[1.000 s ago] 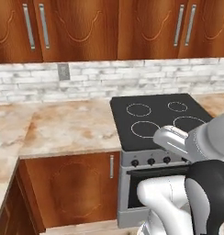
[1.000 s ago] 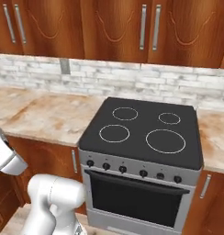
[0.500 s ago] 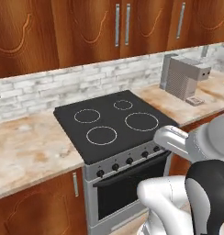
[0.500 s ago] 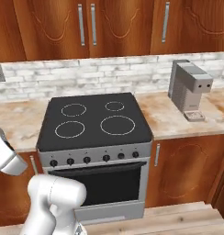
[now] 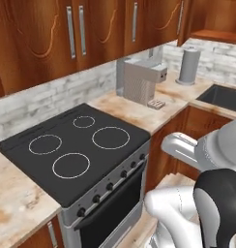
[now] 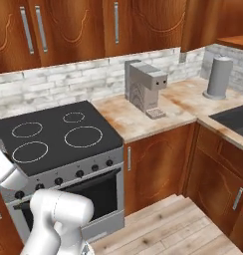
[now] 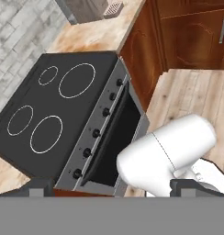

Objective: Close all open cabinet doors.

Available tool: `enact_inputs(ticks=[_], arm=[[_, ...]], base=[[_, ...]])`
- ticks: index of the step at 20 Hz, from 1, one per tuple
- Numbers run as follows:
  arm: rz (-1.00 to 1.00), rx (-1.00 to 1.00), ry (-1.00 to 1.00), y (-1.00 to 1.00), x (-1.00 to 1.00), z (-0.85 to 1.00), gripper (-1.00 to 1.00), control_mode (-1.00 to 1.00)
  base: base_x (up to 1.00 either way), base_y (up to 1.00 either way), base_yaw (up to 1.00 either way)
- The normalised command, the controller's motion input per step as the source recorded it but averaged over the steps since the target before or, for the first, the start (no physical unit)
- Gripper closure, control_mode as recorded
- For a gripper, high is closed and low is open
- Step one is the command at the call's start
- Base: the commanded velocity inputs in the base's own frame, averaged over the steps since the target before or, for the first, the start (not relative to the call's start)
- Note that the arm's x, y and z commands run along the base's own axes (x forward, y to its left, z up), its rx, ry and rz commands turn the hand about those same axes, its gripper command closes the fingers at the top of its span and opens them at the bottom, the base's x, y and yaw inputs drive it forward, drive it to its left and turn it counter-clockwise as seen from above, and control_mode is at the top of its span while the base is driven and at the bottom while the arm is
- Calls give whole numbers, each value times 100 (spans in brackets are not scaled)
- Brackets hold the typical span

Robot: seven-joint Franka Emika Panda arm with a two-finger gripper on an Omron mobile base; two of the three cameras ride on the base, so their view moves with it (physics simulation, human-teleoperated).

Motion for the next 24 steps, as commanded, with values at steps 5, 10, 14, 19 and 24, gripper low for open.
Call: enact_inputs(ticks=[5, 10, 14, 19, 24], arm=[[0, 0, 0, 0, 0, 0, -100, 100], [0, 0, 0, 0, 0, 0, -100, 100], [0, 0, 0, 0, 0, 0, -100, 100], [0, 0, 0, 0, 0, 0, -100, 100], [0, 0, 0, 0, 0, 0, -100, 100]], base=[[50, 0, -47], [50, -18, -41], [42, -29, -35], [47, -18, -36], [55, -6, -34]])
